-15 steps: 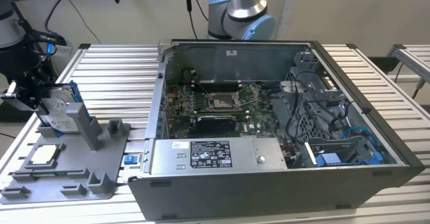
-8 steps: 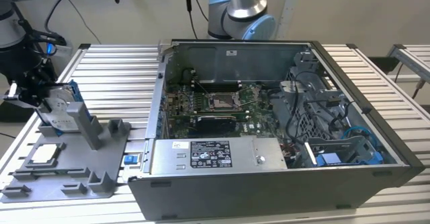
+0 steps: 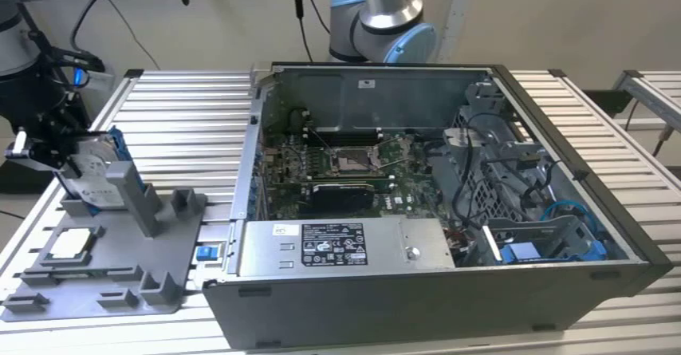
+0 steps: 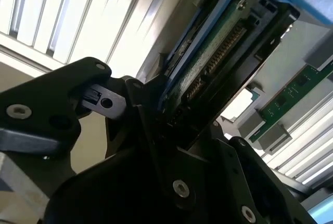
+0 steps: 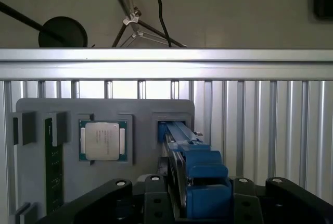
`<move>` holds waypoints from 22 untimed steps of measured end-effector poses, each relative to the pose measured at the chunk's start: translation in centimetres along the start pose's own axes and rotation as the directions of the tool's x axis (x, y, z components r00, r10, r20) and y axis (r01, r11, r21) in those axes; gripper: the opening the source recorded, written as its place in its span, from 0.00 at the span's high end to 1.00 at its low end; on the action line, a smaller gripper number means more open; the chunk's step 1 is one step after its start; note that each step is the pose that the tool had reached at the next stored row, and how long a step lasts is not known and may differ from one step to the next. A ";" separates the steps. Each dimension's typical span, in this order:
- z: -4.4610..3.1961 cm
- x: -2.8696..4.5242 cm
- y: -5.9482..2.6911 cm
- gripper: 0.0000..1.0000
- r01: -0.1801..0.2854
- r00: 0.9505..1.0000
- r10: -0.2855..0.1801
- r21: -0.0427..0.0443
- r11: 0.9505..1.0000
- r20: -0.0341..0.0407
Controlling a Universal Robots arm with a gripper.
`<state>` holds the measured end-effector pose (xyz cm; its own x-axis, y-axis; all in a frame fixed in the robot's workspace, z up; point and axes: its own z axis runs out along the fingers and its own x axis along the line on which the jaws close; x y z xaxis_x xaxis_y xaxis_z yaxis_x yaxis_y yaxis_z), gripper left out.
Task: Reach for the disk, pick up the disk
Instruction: 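Pick up the disk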
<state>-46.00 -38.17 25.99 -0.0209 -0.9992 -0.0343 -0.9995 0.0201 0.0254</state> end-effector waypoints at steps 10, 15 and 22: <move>-0.04 0.00 0.01 1.00 0.000 1.000 0.000 -0.001 1.000 0.005; -0.01 0.00 0.00 1.00 0.000 1.000 0.000 0.000 1.000 0.002; -0.01 0.00 0.00 1.00 0.000 1.000 0.000 0.000 1.000 0.002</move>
<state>-46.00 -38.17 26.01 -0.0209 -0.9991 -0.0365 -0.9995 0.0200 0.0255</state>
